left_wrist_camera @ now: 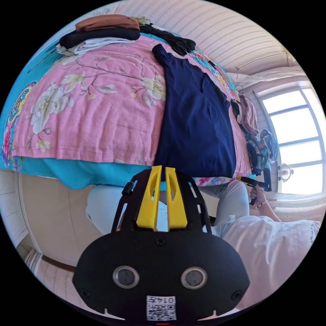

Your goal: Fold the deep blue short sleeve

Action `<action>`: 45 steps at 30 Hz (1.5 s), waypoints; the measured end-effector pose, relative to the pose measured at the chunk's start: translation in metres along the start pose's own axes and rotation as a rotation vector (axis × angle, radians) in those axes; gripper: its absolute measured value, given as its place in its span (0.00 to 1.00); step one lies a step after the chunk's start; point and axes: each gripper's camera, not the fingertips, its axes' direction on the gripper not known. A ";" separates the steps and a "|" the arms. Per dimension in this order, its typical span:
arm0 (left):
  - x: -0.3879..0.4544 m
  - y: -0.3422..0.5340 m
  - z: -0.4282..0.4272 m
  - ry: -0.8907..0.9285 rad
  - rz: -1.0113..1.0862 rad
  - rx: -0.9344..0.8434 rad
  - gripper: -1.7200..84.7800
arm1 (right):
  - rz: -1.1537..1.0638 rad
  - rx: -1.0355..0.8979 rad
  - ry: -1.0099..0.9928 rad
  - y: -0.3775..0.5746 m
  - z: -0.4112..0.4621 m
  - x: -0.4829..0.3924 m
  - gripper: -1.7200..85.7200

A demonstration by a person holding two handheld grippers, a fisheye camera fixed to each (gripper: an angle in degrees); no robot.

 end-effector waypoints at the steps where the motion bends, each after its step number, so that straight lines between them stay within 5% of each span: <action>1: 0.002 -0.001 0.011 0.010 -0.006 -0.018 0.07 | -0.003 0.008 0.004 -0.001 0.003 -0.003 0.04; 6: 0.024 -0.006 0.056 -0.113 0.087 -0.082 0.08 | -0.006 0.042 -0.016 -0.005 0.021 -0.011 0.09; 18: 0.048 0.035 0.115 -0.305 0.272 -0.218 0.01 | 0.016 -0.038 0.074 0.027 0.044 -0.004 0.02; 24: 0.061 0.053 0.106 -0.198 0.286 -0.062 0.01 | -0.013 0.048 0.034 0.042 0.033 -0.017 0.02; 33: 0.126 0.105 0.059 -0.184 0.589 0.358 0.01 | -0.259 0.240 0.297 0.083 0.002 -0.080 0.02; 45: 0.190 0.125 0.066 -0.063 0.817 0.696 0.04 | -0.288 0.467 0.125 0.152 -0.043 -0.076 0.03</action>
